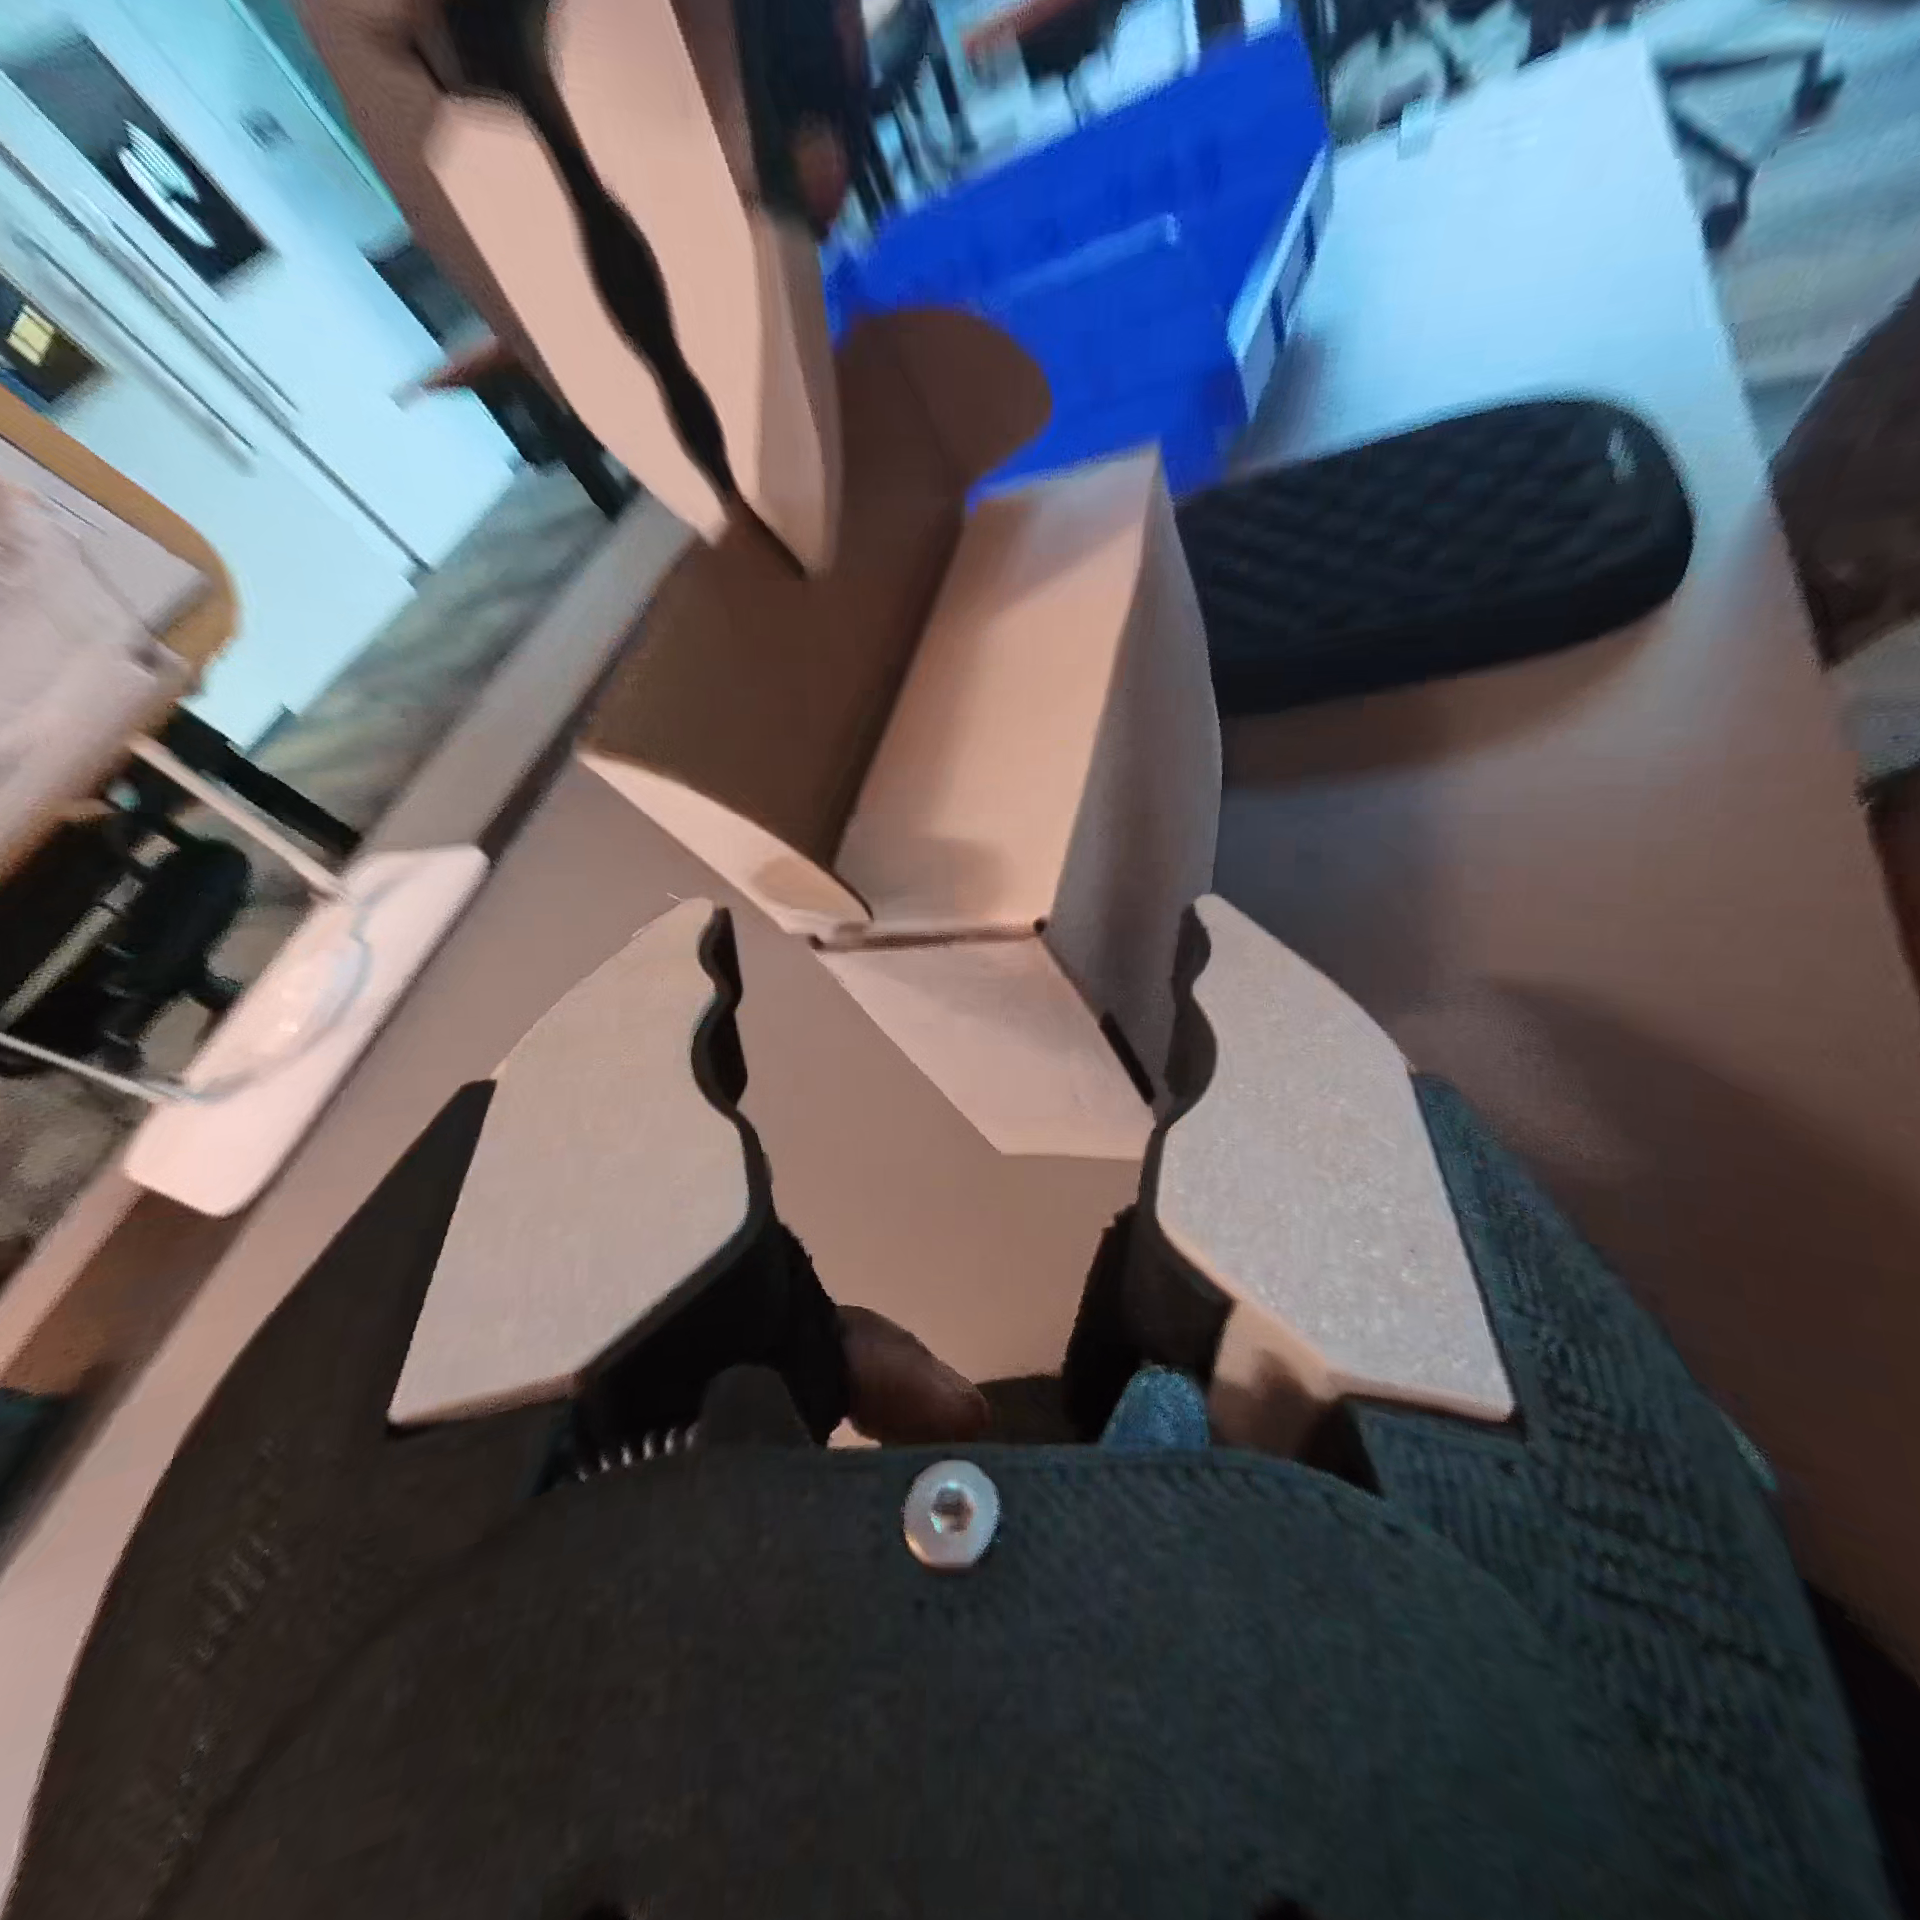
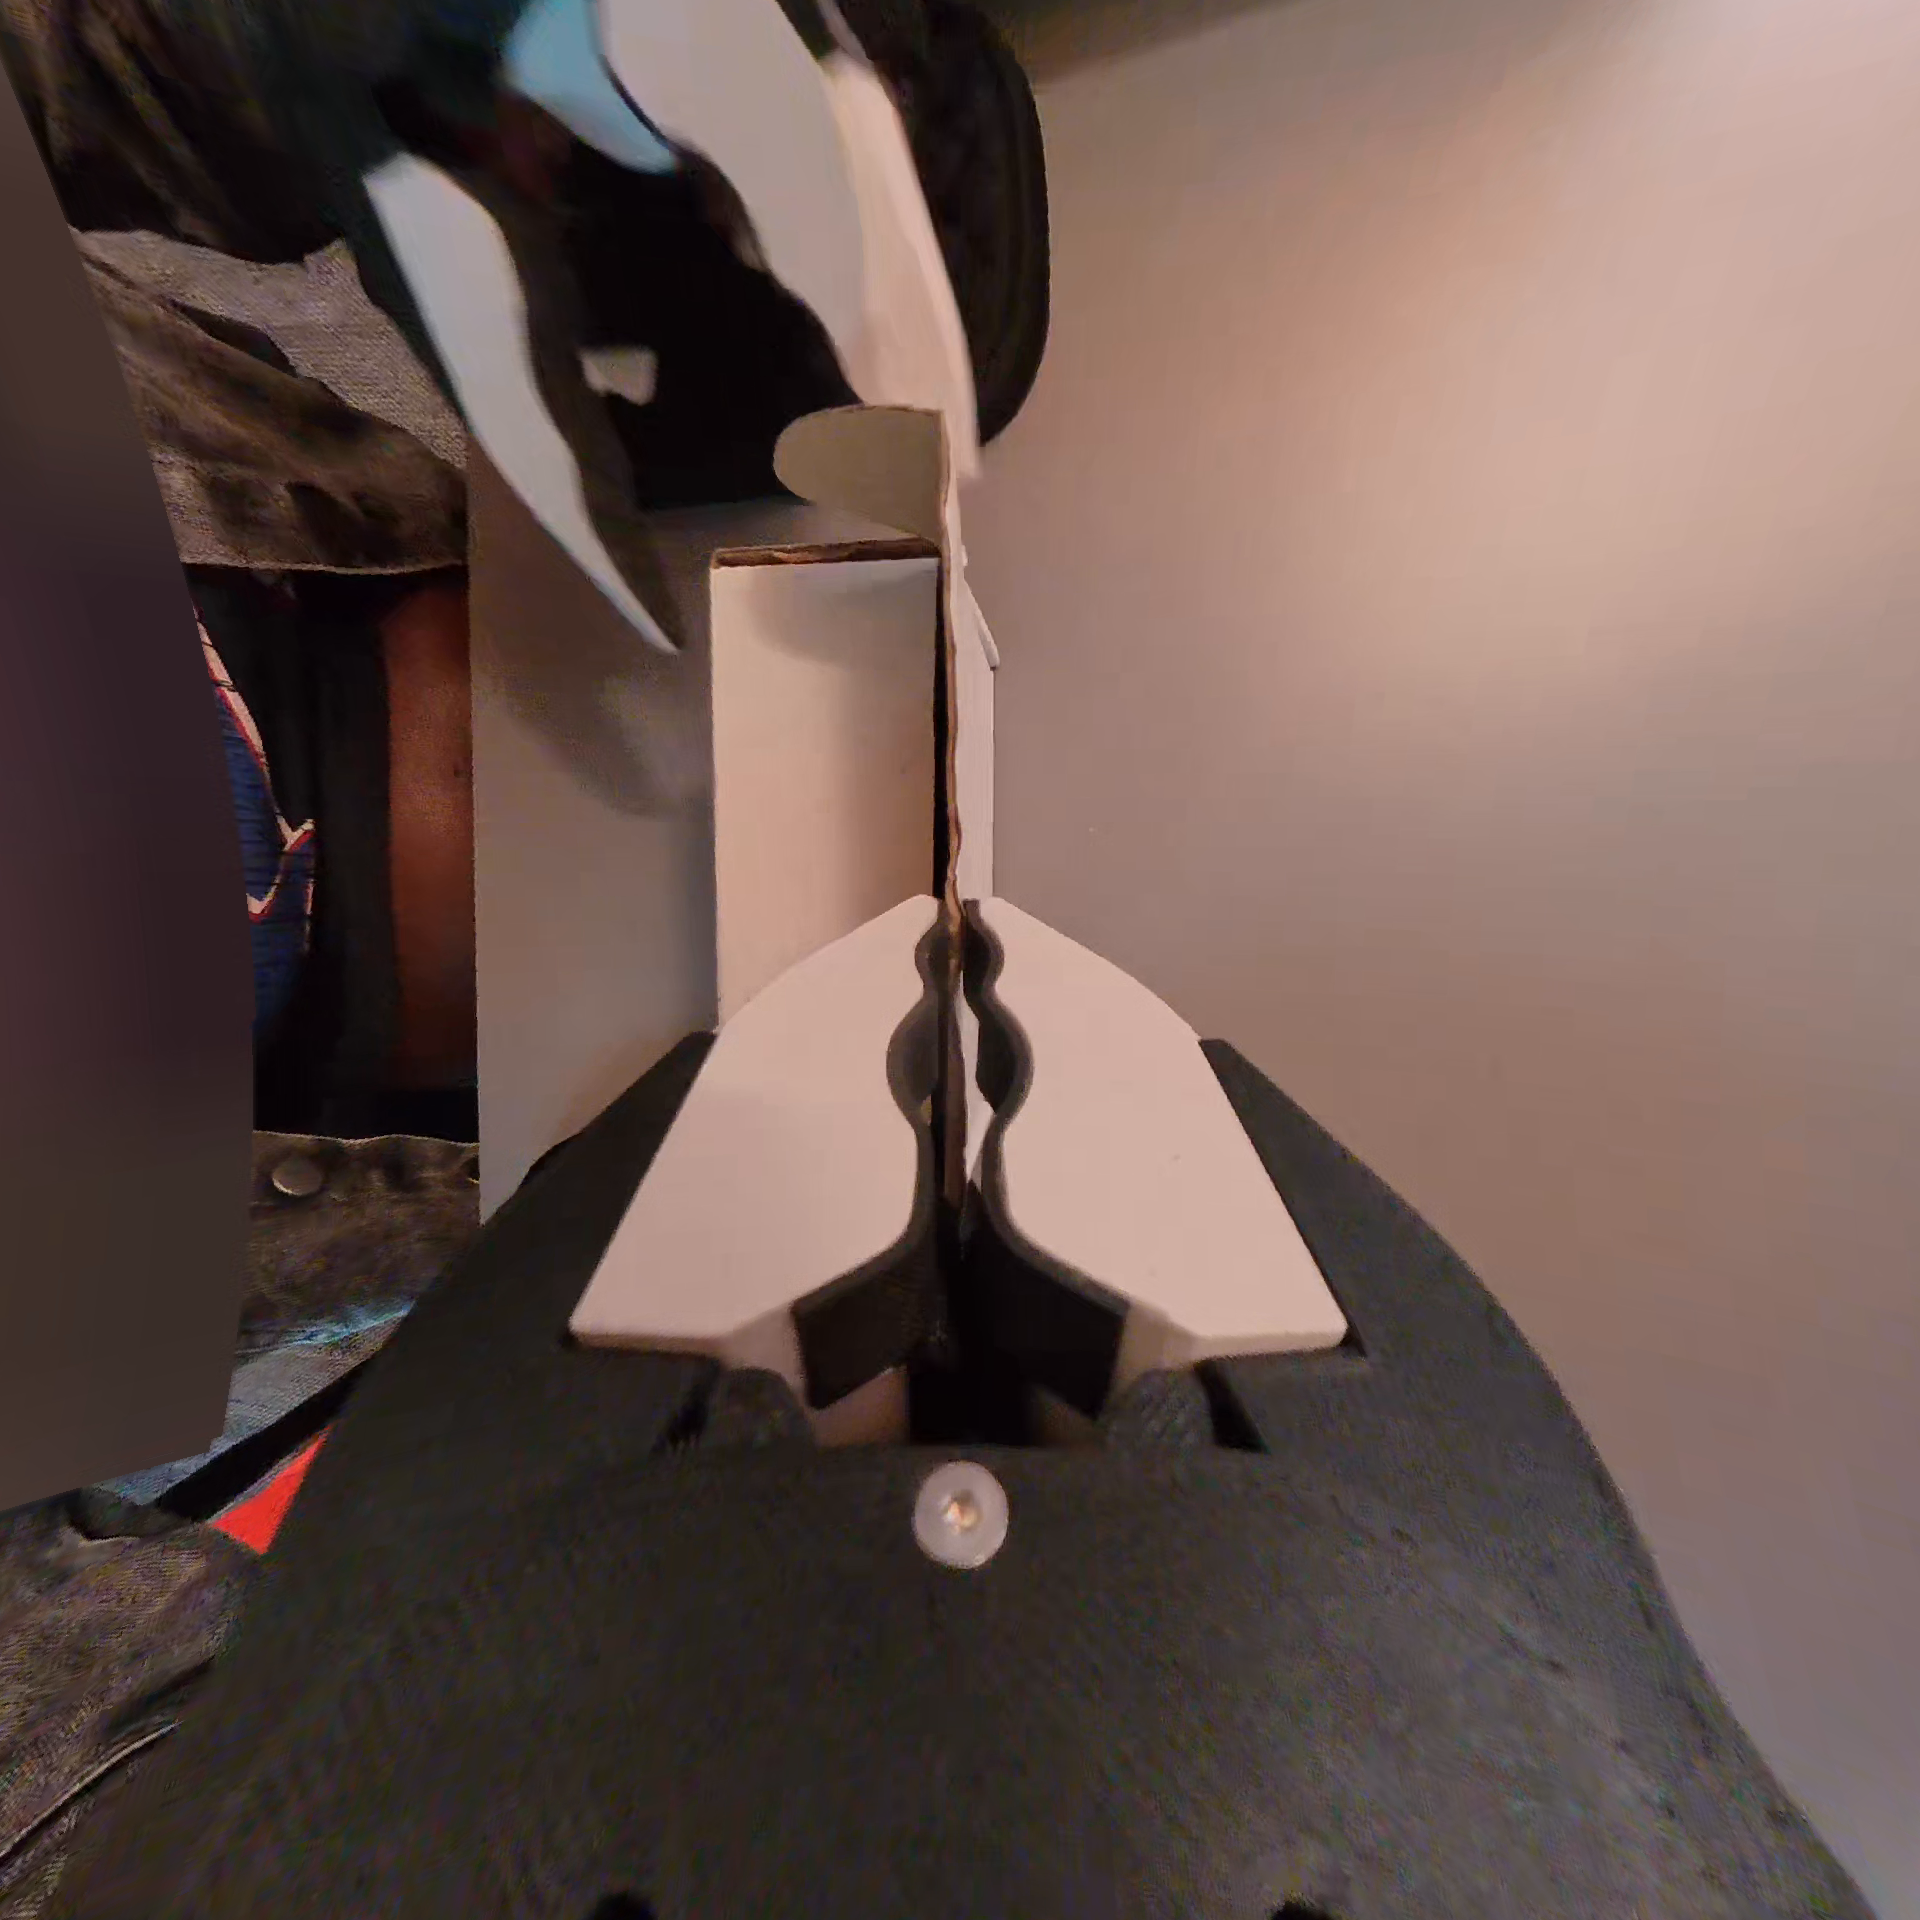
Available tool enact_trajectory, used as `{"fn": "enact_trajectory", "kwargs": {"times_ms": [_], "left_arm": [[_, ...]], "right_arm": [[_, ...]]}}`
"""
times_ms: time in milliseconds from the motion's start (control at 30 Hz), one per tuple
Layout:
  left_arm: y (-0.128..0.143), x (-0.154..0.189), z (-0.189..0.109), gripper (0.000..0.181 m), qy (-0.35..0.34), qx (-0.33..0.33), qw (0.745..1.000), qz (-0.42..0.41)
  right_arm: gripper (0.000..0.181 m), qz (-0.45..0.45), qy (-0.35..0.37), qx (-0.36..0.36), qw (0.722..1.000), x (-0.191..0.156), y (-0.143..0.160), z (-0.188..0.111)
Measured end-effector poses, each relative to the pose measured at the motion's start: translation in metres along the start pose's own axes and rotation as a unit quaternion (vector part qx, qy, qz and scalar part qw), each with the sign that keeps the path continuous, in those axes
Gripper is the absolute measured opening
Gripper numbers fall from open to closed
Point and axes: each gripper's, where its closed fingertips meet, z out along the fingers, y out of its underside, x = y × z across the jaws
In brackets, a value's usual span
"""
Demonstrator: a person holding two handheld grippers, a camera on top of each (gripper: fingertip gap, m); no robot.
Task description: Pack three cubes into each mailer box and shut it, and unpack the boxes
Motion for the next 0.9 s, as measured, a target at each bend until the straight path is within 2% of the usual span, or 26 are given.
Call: {"fn": "enact_trajectory", "kwargs": {"times_ms": [33, 100, 167, 300, 533, 667, 900], "left_arm": [[-0.011, 0.0, -0.009, 0.078, -0.008, 0.025, 1.0, 0.007], [-0.027, 0.01, -0.021, 0.074, 0.007, 0.041, 0.999, 0.022], [-0.029, 0.019, -0.019, 0.074, 0.03, 0.005, 0.999, 0.024], [-0.022, 0.028, -0.002, 0.068, 0.046, -0.071, 0.994, 0.066], [0.002, 0.019, 0.014, 0.046, 0.005, -0.149, 0.983, 0.105], [-0.001, 0.012, 0.014, 0.031, -0.021, -0.145, 0.981, 0.129], [0.001, 0.019, 0.006, 0.026, -0.005, -0.127, 0.985, 0.118]], "right_arm": [[0.002, 0.0, 0.003, -0.002, 1.0, 0.0, 0.001, 0.0], [0.002, 0.001, 0.004, -0.005, 1.0, 0.0, 0.001, 0.0], [0.002, -0.001, 0.008, -0.01, 1.0, -0.001, 0.001, -0.001], [0.002, -0.008, 0.015, -0.016, 1.0, -0.001, 0.001, -0.001], [0.002, -0.009, 0.023, -0.019, 1.0, 0.0, 0.002, -0.002], [0.002, -0.014, 0.039, -0.01, 0.999, 0.006, -0.002, -0.005], [0.002, -0.013, 0.081, 0.025, 0.996, 0.021, -0.016, -0.023]]}}
